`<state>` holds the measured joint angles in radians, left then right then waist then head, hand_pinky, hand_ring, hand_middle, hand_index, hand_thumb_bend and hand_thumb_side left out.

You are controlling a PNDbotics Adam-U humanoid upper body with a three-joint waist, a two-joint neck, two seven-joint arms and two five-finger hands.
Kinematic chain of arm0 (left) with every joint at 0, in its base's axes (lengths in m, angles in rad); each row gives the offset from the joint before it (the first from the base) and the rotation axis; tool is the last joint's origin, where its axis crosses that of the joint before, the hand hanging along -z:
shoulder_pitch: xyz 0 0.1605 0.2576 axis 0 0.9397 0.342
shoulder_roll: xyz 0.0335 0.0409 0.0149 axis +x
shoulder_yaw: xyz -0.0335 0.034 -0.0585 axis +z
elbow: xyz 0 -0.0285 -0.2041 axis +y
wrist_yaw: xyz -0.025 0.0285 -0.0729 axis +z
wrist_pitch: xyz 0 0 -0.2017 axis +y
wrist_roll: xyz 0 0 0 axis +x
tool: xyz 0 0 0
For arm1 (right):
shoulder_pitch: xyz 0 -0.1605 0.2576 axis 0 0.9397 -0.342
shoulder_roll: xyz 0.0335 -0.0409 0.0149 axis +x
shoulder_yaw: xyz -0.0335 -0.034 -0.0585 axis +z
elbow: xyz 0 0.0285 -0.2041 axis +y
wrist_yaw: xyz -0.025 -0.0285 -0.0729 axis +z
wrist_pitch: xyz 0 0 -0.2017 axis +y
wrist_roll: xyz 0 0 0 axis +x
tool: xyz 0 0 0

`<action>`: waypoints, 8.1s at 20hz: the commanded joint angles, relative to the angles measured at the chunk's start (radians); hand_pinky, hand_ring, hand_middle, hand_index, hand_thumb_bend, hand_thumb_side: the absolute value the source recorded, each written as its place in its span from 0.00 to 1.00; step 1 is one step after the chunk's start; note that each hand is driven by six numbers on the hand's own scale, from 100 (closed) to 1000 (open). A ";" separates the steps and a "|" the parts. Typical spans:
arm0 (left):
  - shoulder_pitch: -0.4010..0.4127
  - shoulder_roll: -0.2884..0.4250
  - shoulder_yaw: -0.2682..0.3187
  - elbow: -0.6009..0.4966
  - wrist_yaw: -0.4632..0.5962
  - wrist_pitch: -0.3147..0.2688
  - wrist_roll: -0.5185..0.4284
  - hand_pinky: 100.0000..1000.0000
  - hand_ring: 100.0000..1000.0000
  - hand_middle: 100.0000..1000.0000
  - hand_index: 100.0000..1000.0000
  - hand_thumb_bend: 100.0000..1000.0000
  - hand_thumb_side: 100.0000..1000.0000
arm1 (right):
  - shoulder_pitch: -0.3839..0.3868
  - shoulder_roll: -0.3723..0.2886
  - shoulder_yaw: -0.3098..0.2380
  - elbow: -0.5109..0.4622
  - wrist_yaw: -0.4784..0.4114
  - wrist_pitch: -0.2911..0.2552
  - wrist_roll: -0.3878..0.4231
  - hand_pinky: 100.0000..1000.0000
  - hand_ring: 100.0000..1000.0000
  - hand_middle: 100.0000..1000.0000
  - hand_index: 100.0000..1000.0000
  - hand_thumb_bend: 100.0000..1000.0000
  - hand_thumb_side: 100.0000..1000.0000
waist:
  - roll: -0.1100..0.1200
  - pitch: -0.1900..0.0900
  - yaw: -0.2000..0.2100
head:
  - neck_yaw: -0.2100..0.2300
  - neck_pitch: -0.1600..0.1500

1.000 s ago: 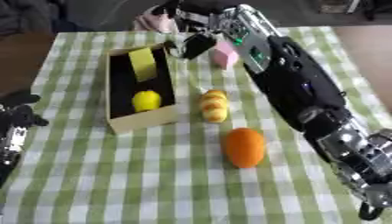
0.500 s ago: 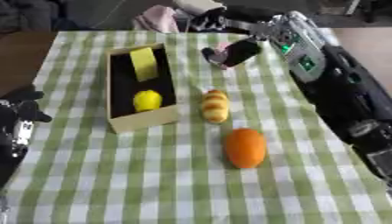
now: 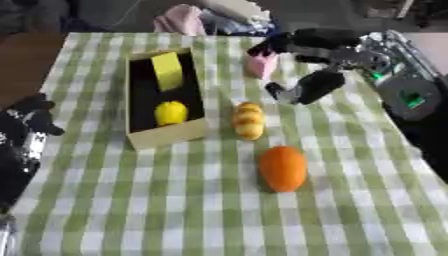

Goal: Pick up objects on the table and place them in the box.

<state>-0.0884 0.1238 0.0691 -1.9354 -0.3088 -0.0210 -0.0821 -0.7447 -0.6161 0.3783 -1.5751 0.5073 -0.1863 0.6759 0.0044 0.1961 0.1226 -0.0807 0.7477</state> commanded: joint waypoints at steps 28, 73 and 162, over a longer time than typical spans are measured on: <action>0.006 0.023 0.006 -0.006 -0.012 -0.001 -0.009 0.73 0.51 0.70 0.84 0.23 0.78 | 0.149 -0.063 0.107 0.020 0.065 -0.067 0.127 0.89 0.92 0.92 0.95 0.00 0.81 | -0.017 -0.030 -0.008 | 0.013 0.022; 0.002 0.028 0.013 -0.006 -0.004 0.011 0.026 0.72 0.52 0.71 0.84 0.22 0.78 | -0.167 0.004 0.057 0.100 -0.081 -0.004 -0.070 0.82 0.77 0.75 0.28 0.00 0.14 | -0.020 -0.044 -0.002 | 0.018 0.017; -0.024 0.015 0.004 -0.005 0.138 0.017 0.318 0.70 0.50 0.68 0.82 0.16 0.75 | -0.231 0.130 -0.061 0.176 0.172 -0.008 -0.039 0.93 0.94 0.95 1.00 0.00 0.29 | -0.008 -0.037 0.037 | -0.038 -0.012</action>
<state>-0.1100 0.1155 0.0658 -1.9282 -0.1683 -0.0031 0.2315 -0.9609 -0.4453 0.3173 -1.3531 0.6962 -0.1985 0.6261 -0.0036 0.1894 0.1590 -0.1241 0.7312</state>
